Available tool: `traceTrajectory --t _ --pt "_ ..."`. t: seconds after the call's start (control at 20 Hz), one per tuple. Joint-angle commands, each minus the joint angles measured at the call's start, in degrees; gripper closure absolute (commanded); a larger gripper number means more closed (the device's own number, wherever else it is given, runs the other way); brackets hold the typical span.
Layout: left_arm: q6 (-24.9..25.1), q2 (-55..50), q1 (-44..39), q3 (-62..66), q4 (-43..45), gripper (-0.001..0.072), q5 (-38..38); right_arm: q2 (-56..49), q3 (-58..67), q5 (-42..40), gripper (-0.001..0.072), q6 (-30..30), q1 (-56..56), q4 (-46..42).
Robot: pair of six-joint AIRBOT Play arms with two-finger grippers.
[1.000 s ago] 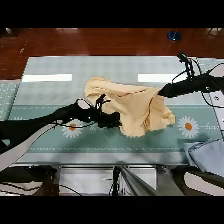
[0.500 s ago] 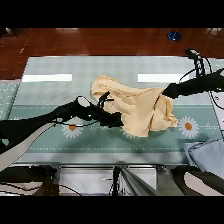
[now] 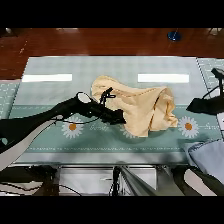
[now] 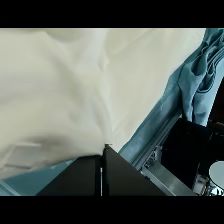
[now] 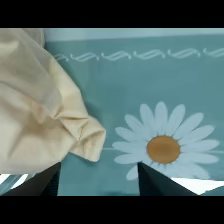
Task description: Fold the shirts.
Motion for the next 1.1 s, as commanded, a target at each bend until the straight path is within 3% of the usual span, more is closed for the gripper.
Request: traceTrajectory --t 0.0,0.25,0.65,0.85,0.9,1.05 --pt "1.9 0.0 1.0 0.3 0.0 0.0686 -2.5 1.4 -10.3 0.9 0.0133 -2.4 -4.2 10.0" --pt "2.8 0.0 2.7 0.3 0.0 0.0687 -3.9 1.4 -17.0 0.3 0.0121 -3.3 -4.1 14.3" --pt "4.1 0.0 3.1 0.3 0.0 0.0686 -5.1 1.4 -25.3 -10.9 0.0121 -3.3 -4.1 27.7" --pt "4.1 0.0 3.1 0.7 0.0 0.0687 -5.1 0.0 -28.2 -16.3 0.0127 -1.9 -4.1 29.1" --pt "4.3 0.0 3.1 1.0 0.0 0.0687 -5.1 -1.2 -28.3 -17.2 0.0152 -2.0 -4.1 29.6" --pt "4.9 0.0 3.1 2.3 0.0 0.0687 -5.5 -3.9 -28.3 -21.3 0.0489 -6.8 -4.1 38.7"
